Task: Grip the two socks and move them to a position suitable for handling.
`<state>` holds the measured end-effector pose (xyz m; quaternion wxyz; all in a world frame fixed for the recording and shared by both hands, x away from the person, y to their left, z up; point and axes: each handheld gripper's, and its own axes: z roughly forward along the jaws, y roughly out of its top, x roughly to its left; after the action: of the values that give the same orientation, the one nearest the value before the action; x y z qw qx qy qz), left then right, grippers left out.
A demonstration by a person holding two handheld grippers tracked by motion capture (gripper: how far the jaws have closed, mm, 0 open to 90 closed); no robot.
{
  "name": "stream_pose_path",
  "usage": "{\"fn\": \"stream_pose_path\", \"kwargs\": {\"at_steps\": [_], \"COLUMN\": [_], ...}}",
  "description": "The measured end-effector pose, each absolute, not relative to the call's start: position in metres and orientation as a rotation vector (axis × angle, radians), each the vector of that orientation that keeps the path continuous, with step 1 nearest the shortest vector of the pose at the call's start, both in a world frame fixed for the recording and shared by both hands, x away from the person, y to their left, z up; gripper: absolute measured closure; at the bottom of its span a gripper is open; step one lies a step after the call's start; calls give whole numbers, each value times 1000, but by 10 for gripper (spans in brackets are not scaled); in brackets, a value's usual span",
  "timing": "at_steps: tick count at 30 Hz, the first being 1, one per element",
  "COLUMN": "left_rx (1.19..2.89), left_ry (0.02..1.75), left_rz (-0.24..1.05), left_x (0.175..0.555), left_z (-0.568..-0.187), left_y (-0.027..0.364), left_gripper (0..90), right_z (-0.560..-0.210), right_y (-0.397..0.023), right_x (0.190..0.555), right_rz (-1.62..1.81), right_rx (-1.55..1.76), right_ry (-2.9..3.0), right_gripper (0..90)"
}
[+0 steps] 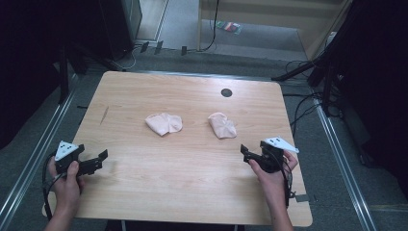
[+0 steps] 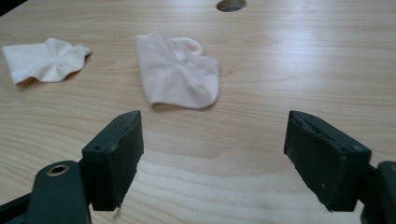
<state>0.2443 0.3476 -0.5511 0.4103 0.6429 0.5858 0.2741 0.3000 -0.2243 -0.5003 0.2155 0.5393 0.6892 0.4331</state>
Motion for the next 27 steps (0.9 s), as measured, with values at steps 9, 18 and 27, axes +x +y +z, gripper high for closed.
{"fn": "stream_pose_path", "kwargs": {"at_steps": [9, 18, 27], "left_rx": [1618, 1619, 1623], "left_ry": [1475, 1474, 1474], "left_rz": [689, 686, 676], "left_x": [244, 245, 245], "left_z": [-551, -551, -551], "left_y": [347, 348, 348], "left_gripper": [61, 61, 64], "right_z": [-499, -506, -520], "right_y": [-187, -149, -126], "right_x": [330, 367, 396], "right_rz": [1221, 1170, 1120], "right_rx": [1452, 1457, 1487], "right_ry": [1957, 2017, 2054], "right_gripper": [230, 227, 217]}}
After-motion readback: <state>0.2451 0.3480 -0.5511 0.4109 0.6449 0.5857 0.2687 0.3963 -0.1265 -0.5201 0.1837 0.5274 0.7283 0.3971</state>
